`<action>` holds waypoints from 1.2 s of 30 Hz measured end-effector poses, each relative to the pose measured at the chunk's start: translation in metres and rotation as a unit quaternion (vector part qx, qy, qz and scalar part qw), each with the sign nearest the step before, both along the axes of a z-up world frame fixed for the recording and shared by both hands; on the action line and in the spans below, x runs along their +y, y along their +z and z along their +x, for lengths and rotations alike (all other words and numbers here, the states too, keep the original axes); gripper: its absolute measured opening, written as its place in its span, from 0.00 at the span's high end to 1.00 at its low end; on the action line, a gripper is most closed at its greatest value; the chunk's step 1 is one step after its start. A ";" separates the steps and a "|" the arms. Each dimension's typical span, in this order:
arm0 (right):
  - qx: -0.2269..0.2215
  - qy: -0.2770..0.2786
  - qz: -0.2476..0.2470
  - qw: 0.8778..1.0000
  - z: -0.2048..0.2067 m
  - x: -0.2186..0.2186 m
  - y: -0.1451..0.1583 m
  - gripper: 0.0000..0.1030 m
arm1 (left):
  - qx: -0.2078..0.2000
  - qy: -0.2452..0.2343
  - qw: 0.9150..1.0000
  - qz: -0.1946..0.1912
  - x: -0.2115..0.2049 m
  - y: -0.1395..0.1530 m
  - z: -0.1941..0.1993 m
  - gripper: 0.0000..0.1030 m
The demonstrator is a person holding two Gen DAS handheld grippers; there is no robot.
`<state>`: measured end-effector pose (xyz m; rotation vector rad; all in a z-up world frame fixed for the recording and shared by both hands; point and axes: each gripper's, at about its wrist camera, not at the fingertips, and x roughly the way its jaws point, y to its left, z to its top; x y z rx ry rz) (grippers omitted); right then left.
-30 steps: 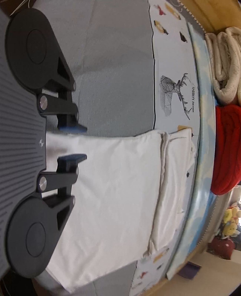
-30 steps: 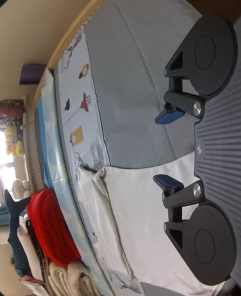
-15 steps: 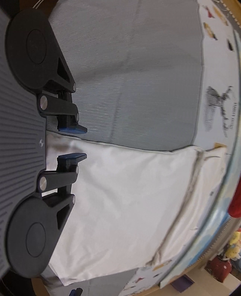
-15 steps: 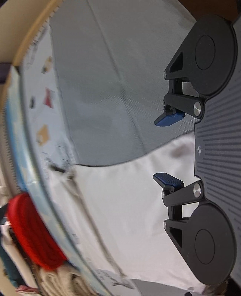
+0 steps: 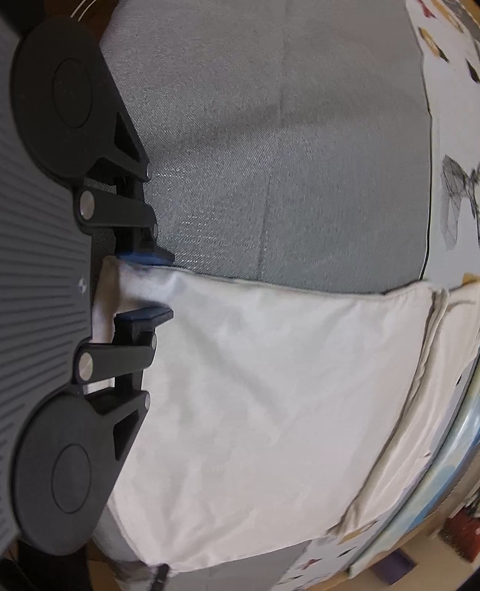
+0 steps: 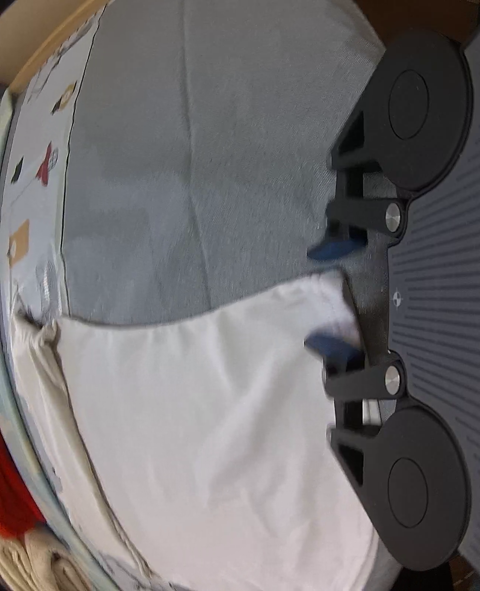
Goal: Fold small clothes
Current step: 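Grasp the shirt hem with the left tool while the right tool grasps the hem, then lift the hem with both tools and fold it toward the collar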
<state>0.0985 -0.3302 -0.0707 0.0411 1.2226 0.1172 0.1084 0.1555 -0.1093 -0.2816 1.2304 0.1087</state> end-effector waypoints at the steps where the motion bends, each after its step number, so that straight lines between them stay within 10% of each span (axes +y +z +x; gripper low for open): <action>1: -0.004 0.005 -0.003 1.000 -0.001 0.002 0.001 0.89 | -0.002 -0.005 1.000 0.001 -0.002 0.000 0.000 0.87; 36: 0.006 -0.007 0.000 1.000 -0.001 0.001 -0.001 0.75 | 0.004 -0.014 1.000 0.013 -0.006 -0.003 -0.003 0.83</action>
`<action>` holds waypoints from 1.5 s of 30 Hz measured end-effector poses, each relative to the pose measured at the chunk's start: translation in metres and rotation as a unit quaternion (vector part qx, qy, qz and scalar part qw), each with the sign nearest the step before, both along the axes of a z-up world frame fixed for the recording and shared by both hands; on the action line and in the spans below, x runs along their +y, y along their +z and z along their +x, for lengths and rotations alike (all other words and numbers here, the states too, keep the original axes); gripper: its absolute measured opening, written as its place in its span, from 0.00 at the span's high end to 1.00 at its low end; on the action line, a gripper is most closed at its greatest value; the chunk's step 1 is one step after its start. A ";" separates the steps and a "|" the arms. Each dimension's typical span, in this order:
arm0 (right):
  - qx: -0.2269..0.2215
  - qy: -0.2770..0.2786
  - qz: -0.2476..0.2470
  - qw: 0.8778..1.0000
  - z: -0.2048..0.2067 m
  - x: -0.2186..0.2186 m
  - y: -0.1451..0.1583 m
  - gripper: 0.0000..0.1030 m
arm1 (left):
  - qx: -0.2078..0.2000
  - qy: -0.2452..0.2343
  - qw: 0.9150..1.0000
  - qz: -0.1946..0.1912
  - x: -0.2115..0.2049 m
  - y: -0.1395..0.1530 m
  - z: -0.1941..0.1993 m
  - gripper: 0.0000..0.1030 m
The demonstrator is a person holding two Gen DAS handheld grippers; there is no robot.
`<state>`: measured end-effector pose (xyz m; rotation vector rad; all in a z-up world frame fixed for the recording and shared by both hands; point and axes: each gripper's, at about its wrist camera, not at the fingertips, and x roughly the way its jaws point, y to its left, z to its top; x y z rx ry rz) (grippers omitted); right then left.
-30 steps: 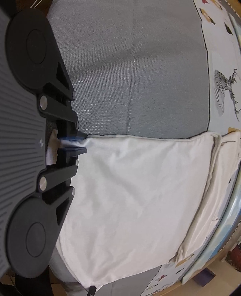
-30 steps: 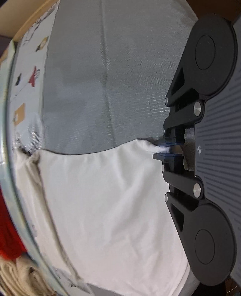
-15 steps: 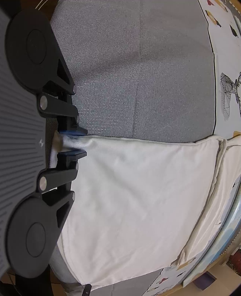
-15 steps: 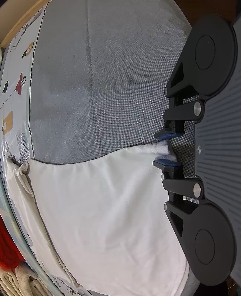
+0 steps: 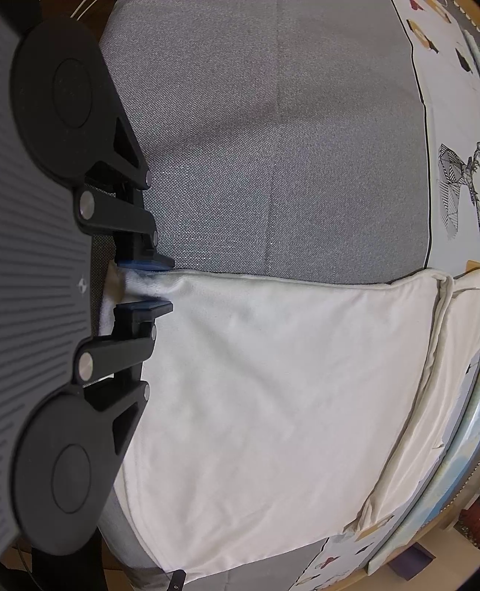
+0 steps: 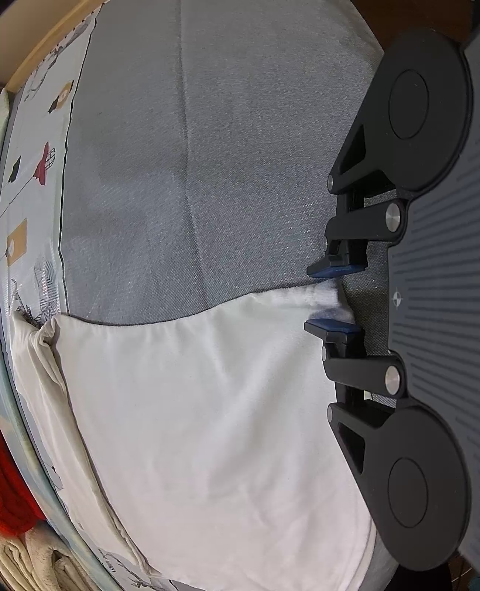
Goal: Fold small clothes
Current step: 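Lift the hem with both tools and fold it toward the collar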
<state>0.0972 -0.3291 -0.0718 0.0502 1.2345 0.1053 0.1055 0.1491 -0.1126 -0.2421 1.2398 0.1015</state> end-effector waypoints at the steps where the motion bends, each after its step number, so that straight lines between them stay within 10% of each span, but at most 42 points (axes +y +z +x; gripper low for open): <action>1: 0.000 0.001 0.000 1.000 0.000 0.000 0.000 0.75 | 0.000 -0.001 1.000 0.000 0.000 0.000 0.000 0.83; 6: -0.002 0.000 0.000 1.000 -0.001 0.001 0.000 0.76 | 0.000 -0.009 1.000 0.003 -0.002 -0.001 0.000 0.88; 8: -0.004 0.001 0.002 1.000 -0.001 0.002 0.000 0.92 | -0.004 -0.011 1.000 0.002 -0.002 0.000 0.000 0.92; 36: -0.018 0.008 0.005 1.000 -0.001 0.003 0.004 0.93 | -0.005 -0.022 1.000 0.006 -0.005 0.001 -0.001 0.93; 45: -0.088 -0.006 0.071 0.994 -0.003 -0.013 0.054 0.94 | -0.067 -0.041 0.997 -0.020 -0.007 0.053 -0.016 0.94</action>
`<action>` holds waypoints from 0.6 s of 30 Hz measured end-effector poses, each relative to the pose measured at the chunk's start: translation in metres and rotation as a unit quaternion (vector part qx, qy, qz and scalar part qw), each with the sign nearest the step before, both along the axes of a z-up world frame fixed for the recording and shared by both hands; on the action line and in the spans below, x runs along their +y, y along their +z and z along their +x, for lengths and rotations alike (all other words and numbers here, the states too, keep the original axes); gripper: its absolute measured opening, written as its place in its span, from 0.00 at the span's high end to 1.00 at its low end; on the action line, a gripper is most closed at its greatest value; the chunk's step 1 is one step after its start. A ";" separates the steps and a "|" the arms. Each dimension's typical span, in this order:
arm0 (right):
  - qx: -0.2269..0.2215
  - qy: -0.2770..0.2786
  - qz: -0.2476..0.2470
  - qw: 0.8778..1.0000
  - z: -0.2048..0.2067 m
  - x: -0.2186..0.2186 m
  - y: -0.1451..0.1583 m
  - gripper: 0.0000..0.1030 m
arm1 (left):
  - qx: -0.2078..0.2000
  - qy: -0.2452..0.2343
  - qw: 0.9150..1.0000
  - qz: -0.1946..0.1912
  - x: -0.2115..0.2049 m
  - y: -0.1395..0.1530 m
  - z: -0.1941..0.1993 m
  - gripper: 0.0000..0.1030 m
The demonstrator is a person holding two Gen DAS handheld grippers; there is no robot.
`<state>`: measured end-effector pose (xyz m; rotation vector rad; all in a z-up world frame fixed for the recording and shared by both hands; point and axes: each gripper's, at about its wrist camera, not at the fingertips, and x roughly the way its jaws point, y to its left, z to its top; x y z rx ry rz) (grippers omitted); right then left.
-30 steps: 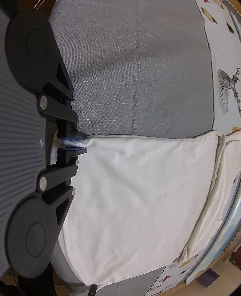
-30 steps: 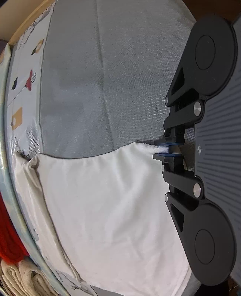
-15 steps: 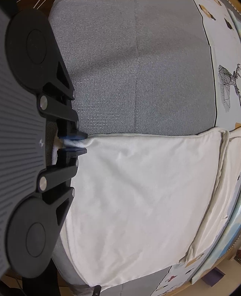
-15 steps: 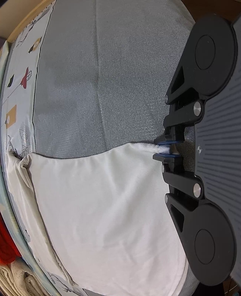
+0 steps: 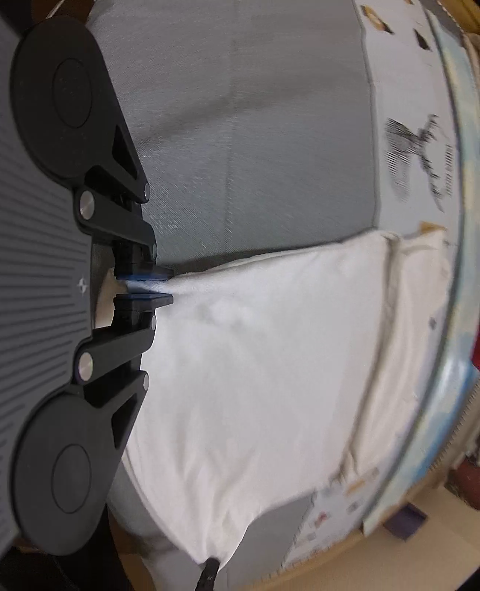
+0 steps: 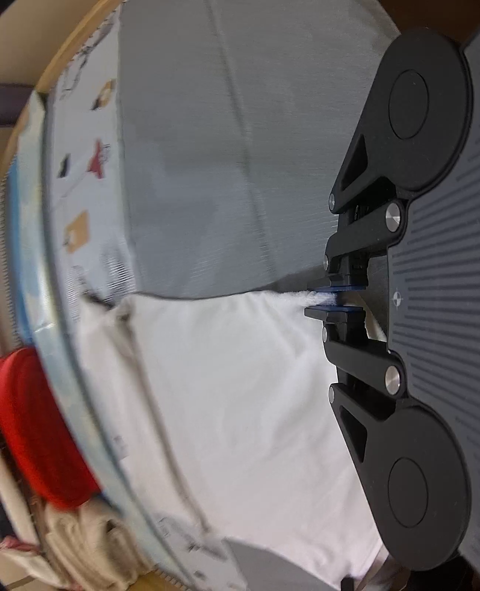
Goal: Fold small clothes
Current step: 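Lift the hem with both tools and fold it toward the collar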
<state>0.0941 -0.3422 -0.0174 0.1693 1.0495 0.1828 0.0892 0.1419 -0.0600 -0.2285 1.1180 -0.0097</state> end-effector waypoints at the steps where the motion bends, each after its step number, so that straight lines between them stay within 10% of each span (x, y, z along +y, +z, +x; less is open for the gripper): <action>1: -0.007 0.000 0.009 1.000 0.000 -0.002 0.009 0.94 | -0.009 -0.004 1.000 -0.002 -0.001 0.009 -0.004 0.94; 11: -0.058 0.010 0.097 0.994 -0.051 -0.043 0.100 0.94 | -0.101 -0.011 0.994 -0.046 0.001 0.094 -0.076 0.94; 18: -0.070 0.000 0.122 0.990 -0.060 -0.069 0.121 0.94 | -0.085 -0.010 0.996 -0.029 0.005 0.090 -0.063 0.94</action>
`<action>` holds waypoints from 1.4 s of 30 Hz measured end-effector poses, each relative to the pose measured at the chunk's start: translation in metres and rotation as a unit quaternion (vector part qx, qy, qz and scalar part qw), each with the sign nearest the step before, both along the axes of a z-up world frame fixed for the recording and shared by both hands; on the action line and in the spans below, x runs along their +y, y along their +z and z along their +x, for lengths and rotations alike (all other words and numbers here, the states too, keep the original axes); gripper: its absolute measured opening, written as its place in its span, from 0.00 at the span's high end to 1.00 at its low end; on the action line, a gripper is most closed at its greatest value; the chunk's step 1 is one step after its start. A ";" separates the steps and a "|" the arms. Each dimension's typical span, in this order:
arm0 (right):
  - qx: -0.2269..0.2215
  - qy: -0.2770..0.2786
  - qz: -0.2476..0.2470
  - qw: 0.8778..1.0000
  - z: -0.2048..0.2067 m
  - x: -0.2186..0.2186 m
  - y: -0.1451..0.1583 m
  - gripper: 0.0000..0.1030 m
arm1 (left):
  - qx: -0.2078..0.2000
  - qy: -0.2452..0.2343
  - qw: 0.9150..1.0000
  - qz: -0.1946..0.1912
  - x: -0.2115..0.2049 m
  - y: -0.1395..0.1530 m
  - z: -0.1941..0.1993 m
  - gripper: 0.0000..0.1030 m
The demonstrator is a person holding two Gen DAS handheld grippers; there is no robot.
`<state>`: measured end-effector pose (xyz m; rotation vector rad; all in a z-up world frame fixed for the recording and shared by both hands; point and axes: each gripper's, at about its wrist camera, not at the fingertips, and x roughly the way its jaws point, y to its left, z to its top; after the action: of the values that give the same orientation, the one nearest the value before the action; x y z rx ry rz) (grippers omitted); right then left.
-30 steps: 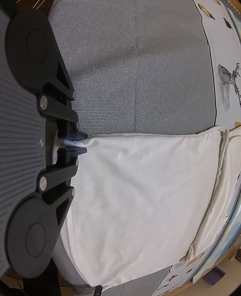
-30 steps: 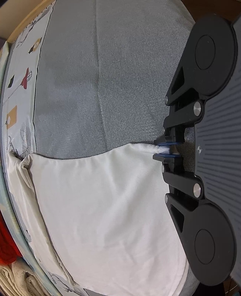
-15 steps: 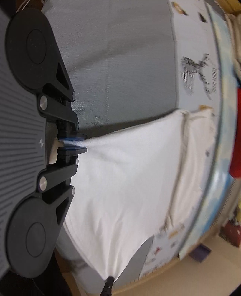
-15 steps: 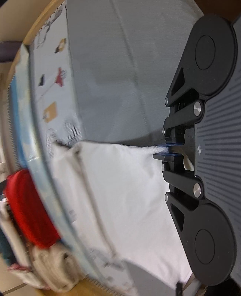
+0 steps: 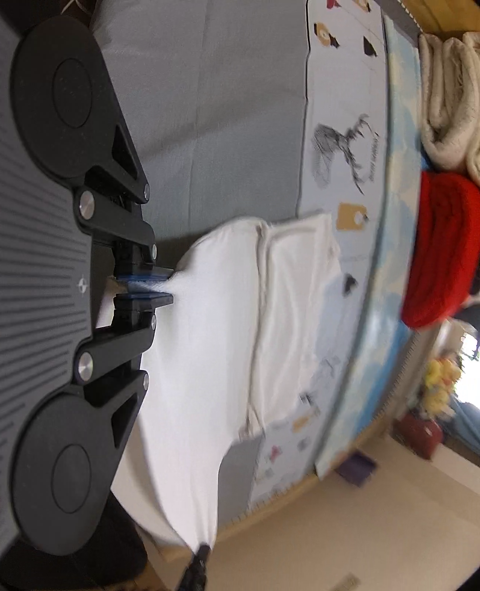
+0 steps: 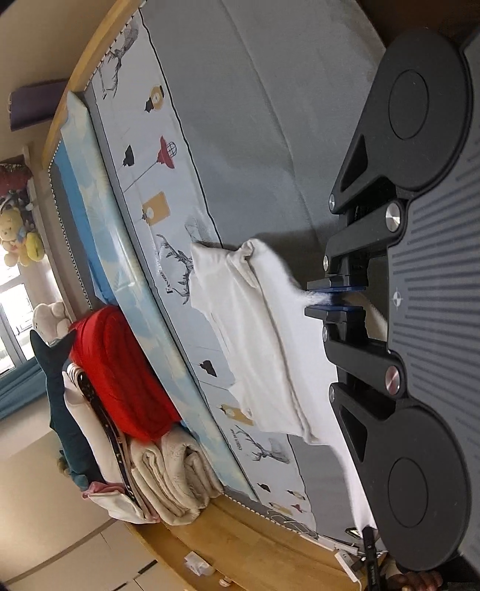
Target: Fold small clothes
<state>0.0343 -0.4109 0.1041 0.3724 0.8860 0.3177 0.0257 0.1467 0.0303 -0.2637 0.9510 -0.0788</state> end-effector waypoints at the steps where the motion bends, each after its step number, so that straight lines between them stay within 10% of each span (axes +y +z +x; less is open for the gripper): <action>1: 0.006 0.001 -0.007 1.000 0.009 0.002 -0.005 0.94 | 0.005 -0.004 1.000 0.007 -0.001 -0.004 0.011 0.94; 19: 0.132 -0.026 -0.086 0.987 0.155 0.037 -0.132 0.94 | 0.115 0.034 0.993 -0.004 0.043 -0.106 0.160 0.92; 28: 0.057 -0.084 -0.070 0.992 0.152 0.009 -0.118 0.92 | 0.075 0.103 0.991 0.037 0.080 -0.089 0.149 0.88; 42: 0.068 0.106 -0.210 0.970 0.149 0.055 -0.152 0.87 | 0.131 -0.040 0.988 0.073 0.043 -0.123 0.161 0.69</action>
<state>0.1837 -0.3556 -0.0477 -0.0962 1.1021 0.2938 0.1864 0.1895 -0.0928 -0.1012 1.2222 -0.0477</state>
